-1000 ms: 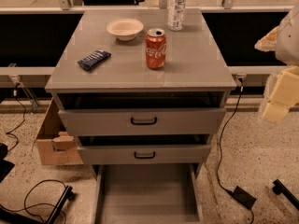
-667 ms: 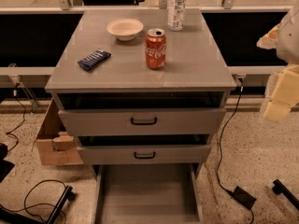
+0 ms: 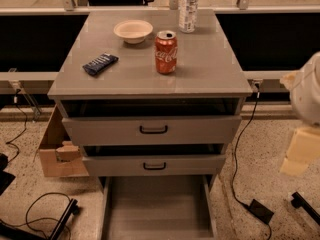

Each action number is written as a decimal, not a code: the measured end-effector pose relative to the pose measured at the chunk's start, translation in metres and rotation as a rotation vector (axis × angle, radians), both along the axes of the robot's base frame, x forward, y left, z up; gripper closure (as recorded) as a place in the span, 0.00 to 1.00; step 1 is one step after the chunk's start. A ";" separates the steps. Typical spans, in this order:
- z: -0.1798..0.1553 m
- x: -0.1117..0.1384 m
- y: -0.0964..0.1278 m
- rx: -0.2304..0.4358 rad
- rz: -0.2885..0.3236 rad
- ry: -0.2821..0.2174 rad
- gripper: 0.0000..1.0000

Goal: Close bottom drawer

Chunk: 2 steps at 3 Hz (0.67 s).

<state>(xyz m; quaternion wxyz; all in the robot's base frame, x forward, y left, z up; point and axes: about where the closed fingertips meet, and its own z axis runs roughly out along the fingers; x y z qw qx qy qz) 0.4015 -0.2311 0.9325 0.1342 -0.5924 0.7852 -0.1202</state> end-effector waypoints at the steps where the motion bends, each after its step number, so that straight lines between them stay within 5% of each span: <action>1: -0.095 -0.021 -0.013 -0.047 -0.050 0.064 0.00; 2: -0.180 -0.043 -0.019 -0.066 -0.072 0.173 0.00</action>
Offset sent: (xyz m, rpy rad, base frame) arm -0.0579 -0.0236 -0.2641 -0.0824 0.2727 -0.0941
